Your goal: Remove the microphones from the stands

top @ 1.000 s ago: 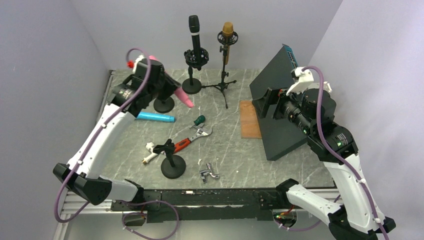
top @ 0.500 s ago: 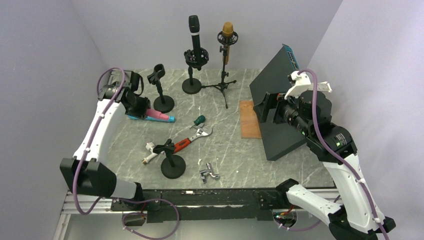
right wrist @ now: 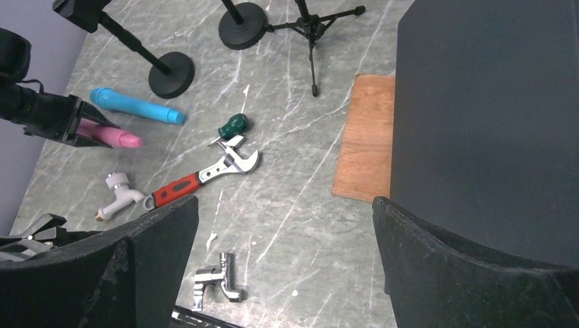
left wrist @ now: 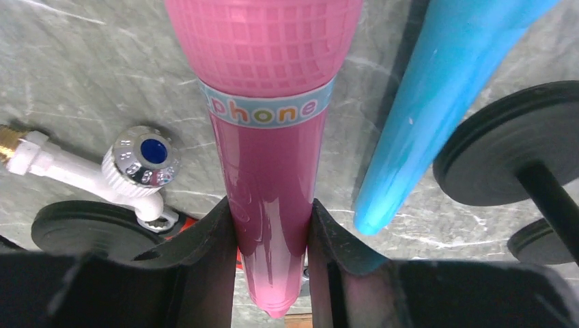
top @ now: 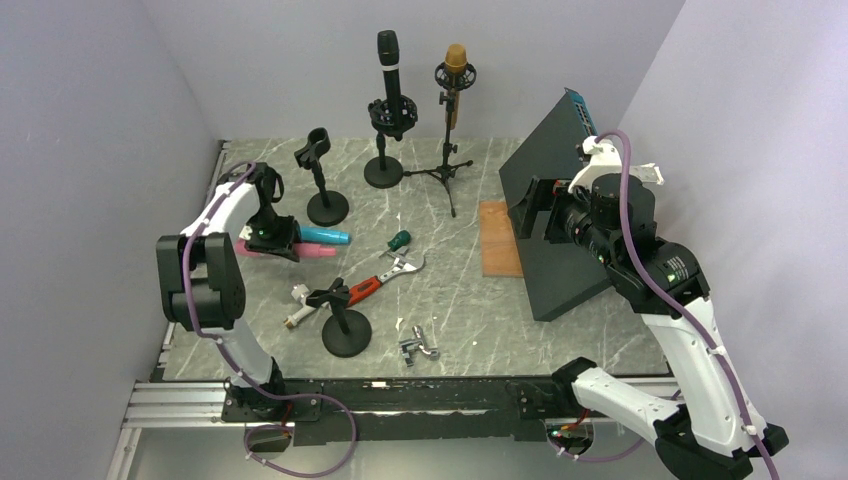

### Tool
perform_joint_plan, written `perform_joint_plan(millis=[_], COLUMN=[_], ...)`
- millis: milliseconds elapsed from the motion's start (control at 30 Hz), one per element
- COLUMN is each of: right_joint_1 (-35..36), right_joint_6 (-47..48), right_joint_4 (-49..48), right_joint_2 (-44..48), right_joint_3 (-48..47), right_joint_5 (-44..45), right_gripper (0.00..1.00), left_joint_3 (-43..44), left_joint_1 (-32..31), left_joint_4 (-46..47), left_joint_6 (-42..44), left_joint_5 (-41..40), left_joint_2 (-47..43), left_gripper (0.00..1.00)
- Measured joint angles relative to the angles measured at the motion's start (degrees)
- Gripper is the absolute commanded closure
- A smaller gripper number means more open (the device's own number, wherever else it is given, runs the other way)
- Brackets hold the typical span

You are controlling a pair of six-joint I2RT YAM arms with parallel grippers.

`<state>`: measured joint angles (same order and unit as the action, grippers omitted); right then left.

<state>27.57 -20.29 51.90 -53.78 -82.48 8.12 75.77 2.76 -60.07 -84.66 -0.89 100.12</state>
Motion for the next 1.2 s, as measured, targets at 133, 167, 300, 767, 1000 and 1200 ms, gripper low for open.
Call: perform_joint_plan(millis=[133,167,300,767,1000,1200], right_joint_1=[0.0,0.0,0.0,0.0,0.0,0.0], right_joint_6=[-0.72,-0.9,-1.18,0.44,2.03,2.21], right_joint_4=[1.18,1.53,2.12,2.05,-0.28,-2.47], right_joint_2=[-0.07,-0.07,-0.09,-0.22,-0.42,-0.44], right_joint_3=[-0.17,-0.17,-0.31,-1.9,0.46,2.75], right_joint_5=[0.61,0.68,0.81,-1.25,-5.18,-9.2], right_gripper=[0.0,0.0,0.0,0.0,0.0,0.0], left_joint_3=[-1.38,-2.05,-3.43,-1.51,1.73,-2.16], left_joint_1=[0.15,0.15,0.15,0.87,0.87,0.72], left_joint_4=[2.62,3.19,5.11,6.08,6.21,20.17], left_joint_6=[-0.15,-0.17,-0.2,3.82,18.34,33.07], left_joint_5=[3.1,3.67,5.46,6.19,6.56,17.7], left_joint_2=[1.92,1.92,1.99,-0.33,-13.57,-27.43], left_gripper=[0.59,0.49,0.24,0.09,0.15,0.09])
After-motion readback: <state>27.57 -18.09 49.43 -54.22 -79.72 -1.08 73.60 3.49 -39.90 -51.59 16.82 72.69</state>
